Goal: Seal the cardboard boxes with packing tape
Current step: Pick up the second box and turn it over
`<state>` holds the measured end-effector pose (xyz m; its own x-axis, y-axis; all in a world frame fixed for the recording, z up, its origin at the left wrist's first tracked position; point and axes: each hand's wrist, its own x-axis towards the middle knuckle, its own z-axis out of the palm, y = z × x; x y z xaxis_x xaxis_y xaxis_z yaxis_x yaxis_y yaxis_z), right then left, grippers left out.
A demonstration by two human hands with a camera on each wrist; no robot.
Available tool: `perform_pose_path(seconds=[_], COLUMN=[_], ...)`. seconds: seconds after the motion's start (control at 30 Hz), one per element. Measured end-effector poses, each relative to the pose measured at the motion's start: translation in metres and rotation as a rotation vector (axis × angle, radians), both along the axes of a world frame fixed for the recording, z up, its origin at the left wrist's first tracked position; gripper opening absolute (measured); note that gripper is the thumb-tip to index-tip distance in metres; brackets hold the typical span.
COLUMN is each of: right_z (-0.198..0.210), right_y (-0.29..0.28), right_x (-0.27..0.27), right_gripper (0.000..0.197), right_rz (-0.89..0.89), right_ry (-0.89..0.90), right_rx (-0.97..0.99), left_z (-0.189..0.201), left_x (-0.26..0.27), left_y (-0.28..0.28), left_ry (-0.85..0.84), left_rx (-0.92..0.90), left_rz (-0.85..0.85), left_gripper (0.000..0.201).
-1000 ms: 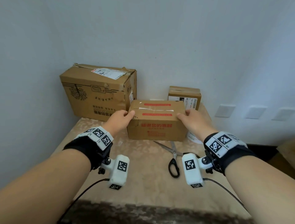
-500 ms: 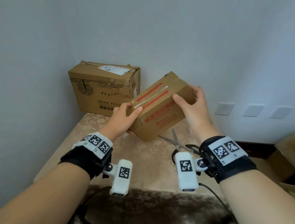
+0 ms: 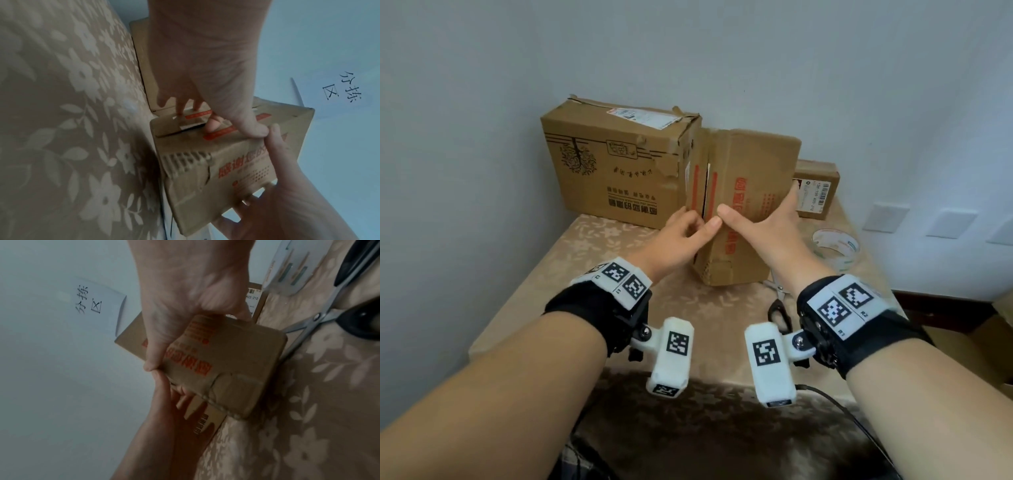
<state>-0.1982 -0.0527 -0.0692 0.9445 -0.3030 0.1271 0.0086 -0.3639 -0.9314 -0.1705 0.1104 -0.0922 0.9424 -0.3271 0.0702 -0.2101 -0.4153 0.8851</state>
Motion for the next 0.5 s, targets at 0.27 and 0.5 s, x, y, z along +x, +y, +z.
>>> perform_pose_path(seconds=[0.27,0.5], right_z=[-0.002,0.015], right_y=[-0.015,-0.025], right_x=[-0.005,-0.012], right_gripper=[0.139,0.055], right_rz=[-0.138,-0.110], right_ry=[0.043,0.012], right_rx=[0.297,0.351], left_z=[0.022,0.048], left_x=[-0.015,-0.018], left_y=[-0.010,0.005], left_ry=[0.030,0.068], left_rx=[-0.140,-0.187], left_rz=[-0.205,-0.074], left_gripper=[0.057,0.046])
